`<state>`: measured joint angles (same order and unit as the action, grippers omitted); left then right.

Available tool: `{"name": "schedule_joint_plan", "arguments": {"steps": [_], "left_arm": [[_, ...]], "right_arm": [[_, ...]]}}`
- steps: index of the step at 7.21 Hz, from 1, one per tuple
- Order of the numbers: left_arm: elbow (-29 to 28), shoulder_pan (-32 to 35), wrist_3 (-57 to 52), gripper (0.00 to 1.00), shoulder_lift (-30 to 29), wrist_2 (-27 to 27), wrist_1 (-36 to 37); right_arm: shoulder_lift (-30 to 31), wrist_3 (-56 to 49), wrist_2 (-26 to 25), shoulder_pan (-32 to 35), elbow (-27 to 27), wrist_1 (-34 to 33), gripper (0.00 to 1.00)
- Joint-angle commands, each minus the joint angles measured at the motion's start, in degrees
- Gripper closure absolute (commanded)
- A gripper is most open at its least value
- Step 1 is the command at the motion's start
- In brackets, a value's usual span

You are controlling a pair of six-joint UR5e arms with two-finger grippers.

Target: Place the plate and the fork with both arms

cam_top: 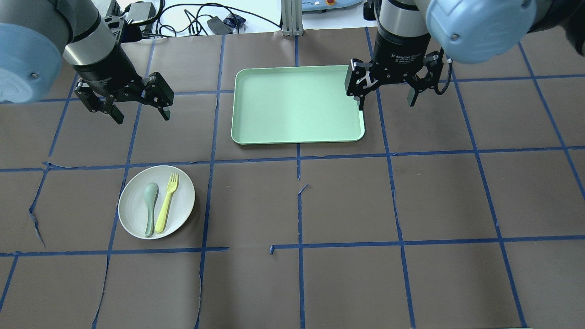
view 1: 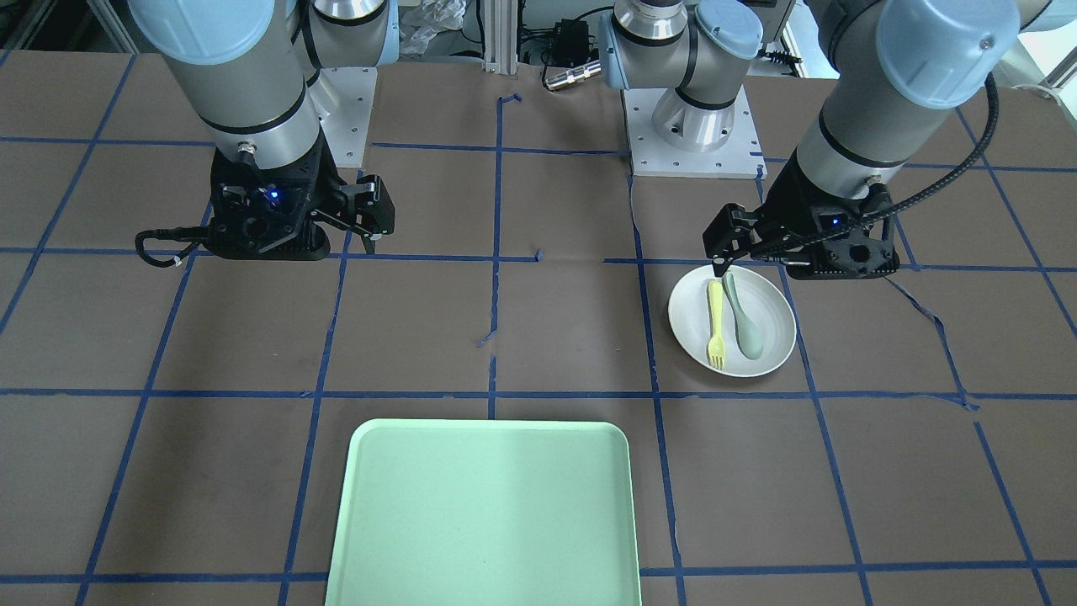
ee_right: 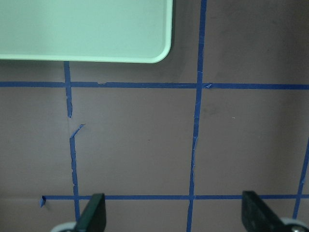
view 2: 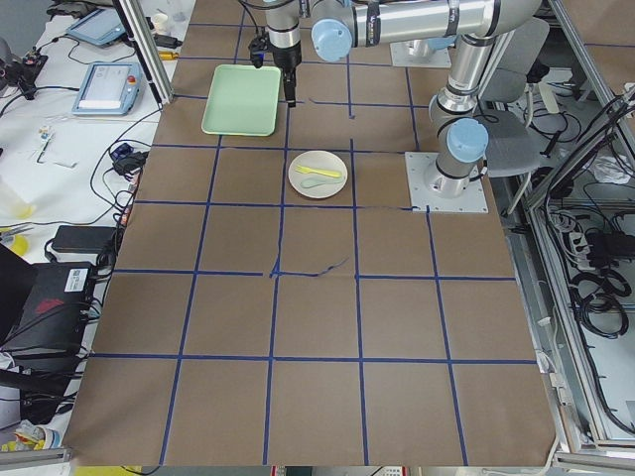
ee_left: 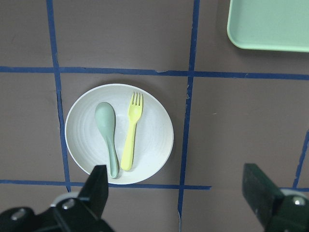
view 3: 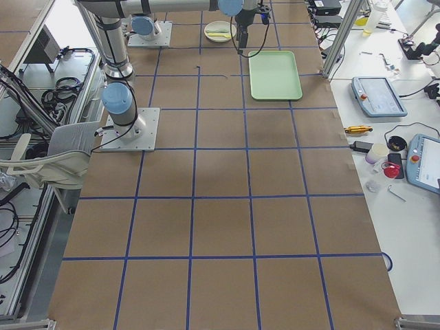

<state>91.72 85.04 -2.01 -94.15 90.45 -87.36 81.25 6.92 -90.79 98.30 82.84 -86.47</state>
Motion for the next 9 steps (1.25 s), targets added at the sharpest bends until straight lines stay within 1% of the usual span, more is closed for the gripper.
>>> {"name": "schedule_joint_plan", "arguments": {"steps": [1, 3, 4, 5, 9], "left_arm": [[0.2, 0.0, 0.1, 0.0, 0.1, 0.2, 0.0], [0.2, 0.0, 0.2, 0.0, 0.2, 0.3, 0.0], [0.4, 0.1, 0.5, 0.0, -0.9, 0.0, -0.1], [1.3, 0.1, 0.4, 0.0, -0.5, -0.2, 0.4], [1.4, 0.1, 0.5, 0.0, 0.0, -0.2, 0.3]], "right_arm": [[0.0, 0.0, -0.1, 0.2, 0.2, 0.2, 0.0], [-0.6, 0.1, -0.6, 0.1, 0.3, -1.1, 0.0], [-0.7, 0.1, -0.2, 0.1, 0.3, -1.7, 0.0], [-1.0, -0.1, 0.0, 0.1, 0.3, -3.0, 0.0], [-0.8, -0.3, 0.1, 0.2, 0.1, -2.3, 0.0]]}}
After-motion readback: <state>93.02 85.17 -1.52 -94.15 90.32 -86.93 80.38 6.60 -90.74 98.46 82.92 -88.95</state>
